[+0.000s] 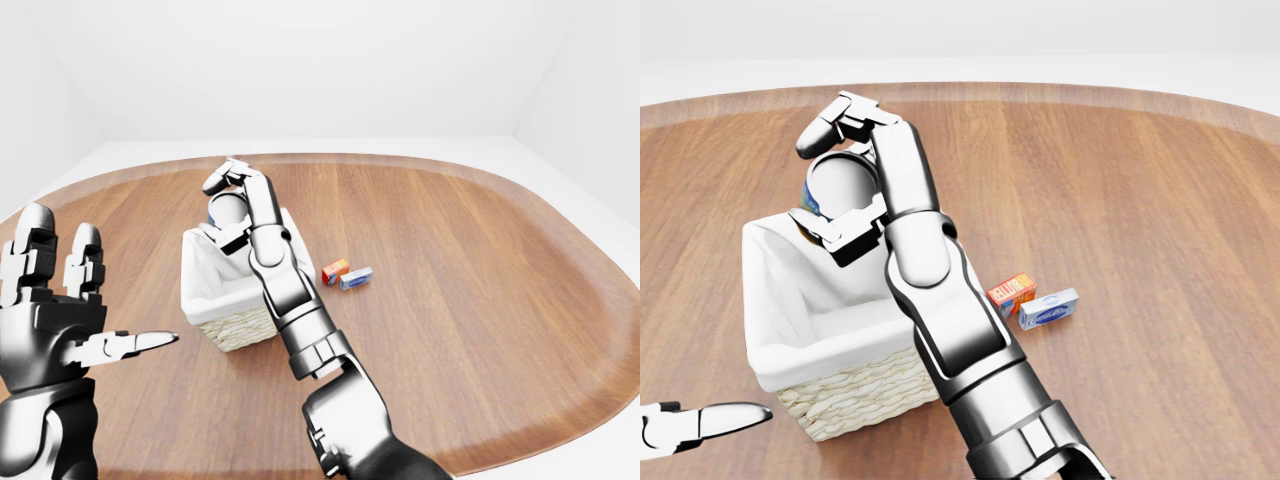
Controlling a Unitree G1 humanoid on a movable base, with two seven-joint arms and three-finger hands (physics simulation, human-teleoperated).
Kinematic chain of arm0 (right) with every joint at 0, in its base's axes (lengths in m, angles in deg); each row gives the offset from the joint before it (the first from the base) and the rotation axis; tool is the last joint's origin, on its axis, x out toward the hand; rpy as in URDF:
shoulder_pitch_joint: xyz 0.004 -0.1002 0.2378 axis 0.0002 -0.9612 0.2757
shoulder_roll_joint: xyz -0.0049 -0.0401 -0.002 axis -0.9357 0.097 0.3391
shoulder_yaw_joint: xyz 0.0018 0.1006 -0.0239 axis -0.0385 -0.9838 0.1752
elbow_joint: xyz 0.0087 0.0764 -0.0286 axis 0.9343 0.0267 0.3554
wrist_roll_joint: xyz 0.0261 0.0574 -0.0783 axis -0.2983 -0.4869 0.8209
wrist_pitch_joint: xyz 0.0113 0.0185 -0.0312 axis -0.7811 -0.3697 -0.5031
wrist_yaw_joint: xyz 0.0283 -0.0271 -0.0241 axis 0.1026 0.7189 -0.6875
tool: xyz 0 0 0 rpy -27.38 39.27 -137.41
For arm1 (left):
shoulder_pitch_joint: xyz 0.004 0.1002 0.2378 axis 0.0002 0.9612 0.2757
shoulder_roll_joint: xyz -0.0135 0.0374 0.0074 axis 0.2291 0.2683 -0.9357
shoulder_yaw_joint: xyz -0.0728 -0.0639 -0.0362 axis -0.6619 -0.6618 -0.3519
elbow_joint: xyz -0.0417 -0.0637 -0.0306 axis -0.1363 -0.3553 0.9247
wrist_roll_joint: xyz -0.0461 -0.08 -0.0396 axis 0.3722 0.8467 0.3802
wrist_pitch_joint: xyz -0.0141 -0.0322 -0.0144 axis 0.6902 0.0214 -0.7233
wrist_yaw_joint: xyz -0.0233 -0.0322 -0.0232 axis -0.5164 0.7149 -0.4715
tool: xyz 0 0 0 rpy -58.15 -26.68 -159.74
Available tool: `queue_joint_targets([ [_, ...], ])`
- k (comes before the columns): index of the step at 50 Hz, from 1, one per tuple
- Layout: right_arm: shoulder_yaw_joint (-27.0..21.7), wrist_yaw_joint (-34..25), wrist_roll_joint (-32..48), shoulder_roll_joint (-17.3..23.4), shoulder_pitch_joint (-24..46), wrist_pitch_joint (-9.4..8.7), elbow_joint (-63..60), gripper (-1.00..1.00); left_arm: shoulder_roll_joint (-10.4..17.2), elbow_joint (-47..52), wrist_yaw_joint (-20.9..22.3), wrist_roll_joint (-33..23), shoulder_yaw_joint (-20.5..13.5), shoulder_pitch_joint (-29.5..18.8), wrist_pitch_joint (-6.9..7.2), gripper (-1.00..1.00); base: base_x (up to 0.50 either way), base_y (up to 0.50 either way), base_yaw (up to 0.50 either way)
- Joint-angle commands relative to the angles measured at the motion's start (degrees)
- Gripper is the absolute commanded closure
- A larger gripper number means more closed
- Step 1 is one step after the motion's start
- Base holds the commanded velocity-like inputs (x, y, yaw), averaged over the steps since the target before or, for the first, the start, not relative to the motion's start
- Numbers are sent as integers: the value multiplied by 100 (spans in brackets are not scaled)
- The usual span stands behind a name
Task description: Pick up the alphabet soup and put it in the basket.
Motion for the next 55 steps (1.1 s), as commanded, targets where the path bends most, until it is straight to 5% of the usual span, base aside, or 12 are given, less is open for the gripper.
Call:
queue_joint_targets([
  [1, -102, 485, -1, -140, 705, 0, 1733, 100, -24, 107, 52, 64, -67, 50, 0, -100, 0, 0, 0],
  [10, -171, 637, 98, -175, 963, 0, 2499, 100, -34, 142, 86, 113, -130, 45, 0, -100, 0, 0, 0],
  [21, -95, 954, 591, -332, 895, 389, 3057, 100, -33, 116, 88, 110, -112, 40, 0, -100, 0, 0, 0],
  [55, -142, 1058, 870, -389, 856, 501, 3273, 100, -23, 141, 91, 156, -126, 38, 0, -100, 0, 0, 0],
])
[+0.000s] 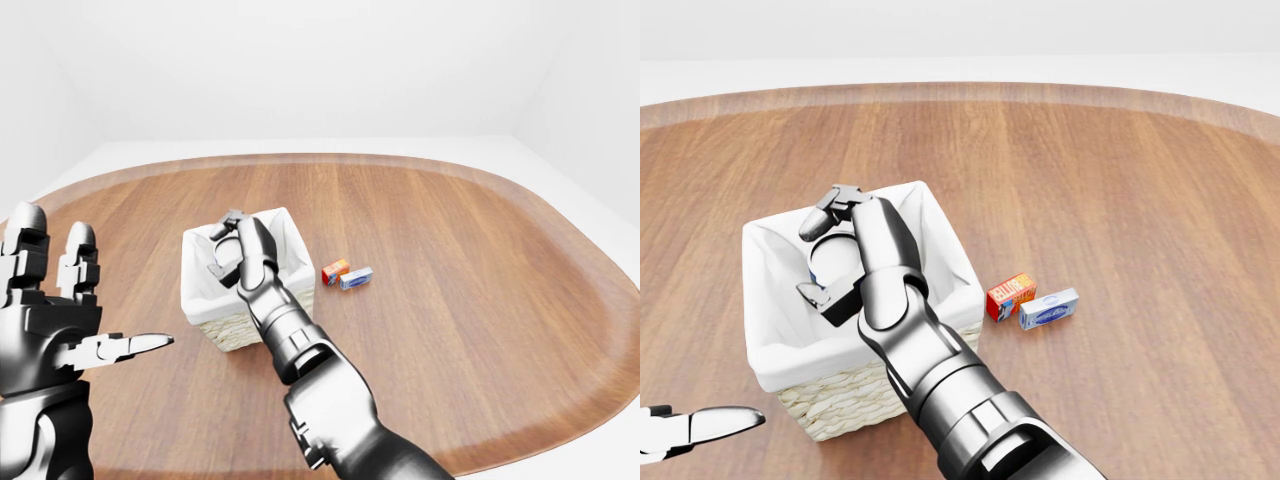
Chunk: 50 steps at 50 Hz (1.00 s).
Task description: Pick up the alphabet soup and put it in the basket.
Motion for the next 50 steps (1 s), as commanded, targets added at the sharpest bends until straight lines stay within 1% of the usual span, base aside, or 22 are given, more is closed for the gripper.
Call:
queue_joint_targets([
  [1, 7, 172, 190, -11, 55, 36, 8, 100, 0, 34, 10, 30, -25, 6, 0, -100, 0, 0, 0],
  [11, 39, 327, 341, -18, 29, 100, 42, 100, -4, 20, 9, 7, -2, 1, 0, -100, 0, 0, 0],
  [17, 56, 350, 401, -53, -10, 84, 18, 100, -7, 25, 14, 9, 0, 15, 0, -100, 0, 0, 0],
  [20, 79, 412, 475, -69, -44, 144, 69, 100, -16, 56, 27, 30, -13, 39, 0, -100, 0, 0, 0],
  [26, 83, 475, 576, -87, -60, 147, 79, 100, -23, 48, 36, 14, -4, 43, 0, -100, 0, 0, 0],
  [33, 119, 524, 694, -92, -121, 203, 135, 100, -24, 43, 43, 23, -13, 47, 0, -100, 0, 0, 0],
  [40, 96, 515, 707, -92, -115, 178, 119, 100, -32, 42, 48, 15, -3, 55, 0, -100, 0, 0, 0],
  [41, 108, 507, 717, -92, -129, 169, 97, 23, -36, 53, 48, 8, 9, 65, 0, -100, 0, 0, 0],
  [42, 113, 499, 724, -92, -125, 151, 99, -59, -37, 49, 46, -2, 18, 65, 0, -100, 0, 0, 0],
  [43, 105, 484, 715, -92, -123, 147, 97, -100, -37, 39, 46, -11, 25, 63, 0, -100, 0, 0, 0],
  [50, 70, 459, 674, -92, -101, 172, 150, -100, -28, 25, 38, 8, 13, 42, 0, -100, 0, 0, 0],
])
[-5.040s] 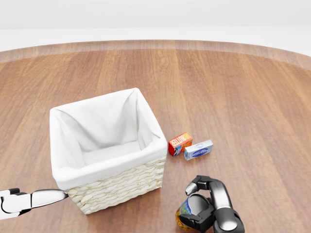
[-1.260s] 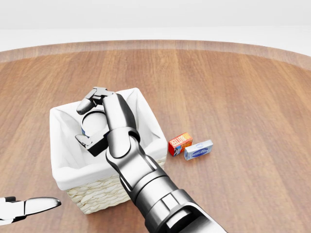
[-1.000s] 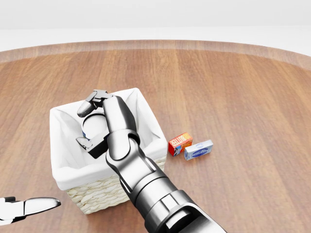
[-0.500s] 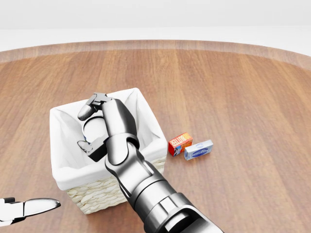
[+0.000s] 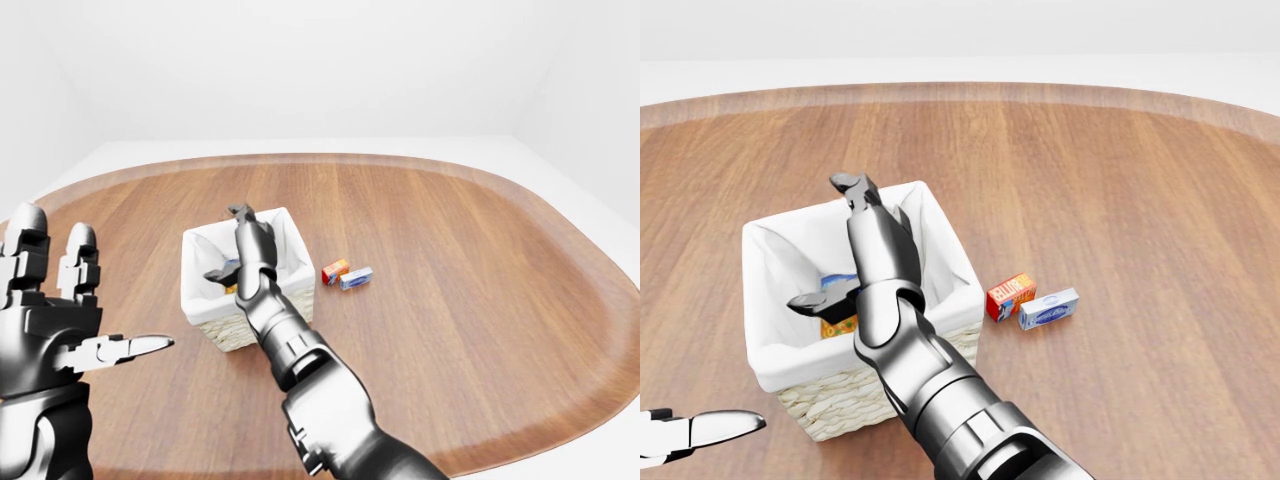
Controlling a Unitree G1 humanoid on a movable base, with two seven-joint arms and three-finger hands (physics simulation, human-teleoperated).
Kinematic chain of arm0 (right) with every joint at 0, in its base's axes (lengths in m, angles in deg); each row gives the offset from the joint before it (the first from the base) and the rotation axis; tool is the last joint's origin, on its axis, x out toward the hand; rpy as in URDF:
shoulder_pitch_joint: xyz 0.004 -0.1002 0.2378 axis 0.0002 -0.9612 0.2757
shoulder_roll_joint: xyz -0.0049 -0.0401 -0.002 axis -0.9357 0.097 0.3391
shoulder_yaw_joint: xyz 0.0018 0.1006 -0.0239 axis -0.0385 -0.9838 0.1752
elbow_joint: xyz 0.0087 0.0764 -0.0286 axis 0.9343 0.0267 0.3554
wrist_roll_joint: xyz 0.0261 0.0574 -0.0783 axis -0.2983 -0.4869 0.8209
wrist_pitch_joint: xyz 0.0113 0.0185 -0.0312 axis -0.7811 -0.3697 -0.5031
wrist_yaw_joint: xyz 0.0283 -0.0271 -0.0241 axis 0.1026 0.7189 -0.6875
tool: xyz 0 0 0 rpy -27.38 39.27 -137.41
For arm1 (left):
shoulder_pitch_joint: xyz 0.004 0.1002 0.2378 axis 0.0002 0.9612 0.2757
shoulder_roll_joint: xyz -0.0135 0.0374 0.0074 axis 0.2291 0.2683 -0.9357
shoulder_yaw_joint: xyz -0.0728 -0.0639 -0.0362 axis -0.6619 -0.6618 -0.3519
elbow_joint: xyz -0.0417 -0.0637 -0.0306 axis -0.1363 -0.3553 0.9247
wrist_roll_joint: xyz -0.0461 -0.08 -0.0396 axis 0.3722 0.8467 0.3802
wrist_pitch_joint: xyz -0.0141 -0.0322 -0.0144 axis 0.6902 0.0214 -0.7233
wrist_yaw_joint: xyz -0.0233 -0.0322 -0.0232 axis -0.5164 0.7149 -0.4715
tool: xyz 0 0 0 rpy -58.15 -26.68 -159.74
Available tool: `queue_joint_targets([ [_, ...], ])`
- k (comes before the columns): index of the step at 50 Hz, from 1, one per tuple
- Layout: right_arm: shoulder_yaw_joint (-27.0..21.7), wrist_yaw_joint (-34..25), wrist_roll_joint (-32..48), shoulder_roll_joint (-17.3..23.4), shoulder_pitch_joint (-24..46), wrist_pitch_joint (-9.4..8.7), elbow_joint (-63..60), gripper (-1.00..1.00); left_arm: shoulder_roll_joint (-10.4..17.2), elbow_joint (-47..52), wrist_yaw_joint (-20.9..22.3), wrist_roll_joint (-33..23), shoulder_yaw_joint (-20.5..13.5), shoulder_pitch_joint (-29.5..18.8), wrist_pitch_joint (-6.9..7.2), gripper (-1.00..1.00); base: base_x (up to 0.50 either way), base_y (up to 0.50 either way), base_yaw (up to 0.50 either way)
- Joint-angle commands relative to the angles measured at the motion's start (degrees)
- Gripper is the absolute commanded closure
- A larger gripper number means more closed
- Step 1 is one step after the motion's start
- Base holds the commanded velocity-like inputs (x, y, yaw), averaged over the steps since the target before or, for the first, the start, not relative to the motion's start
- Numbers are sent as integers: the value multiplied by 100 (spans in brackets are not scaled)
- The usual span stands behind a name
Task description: Pick up the alphabet soup and put it in the basket.
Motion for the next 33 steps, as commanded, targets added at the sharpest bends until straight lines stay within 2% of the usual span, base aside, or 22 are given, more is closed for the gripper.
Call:
queue_joint_targets([
  [1, -23, 31, 42, 0, 32, 16, 0, -100, 2, -25, -6, -4, 8, -14, 0, -100, 0, 0, 0],
  [20, -1, -19, 40, 0, -8, -24, -107, -100, 8, -64, -7, -4, 13, -26, 0, -100, 0, 0, 0],
  [33, 105, -168, -11, 0, -206, -244, -650, -100, 12, -7, -14, 16, 0, -16, 0, -100, 0, 0, 0],
])
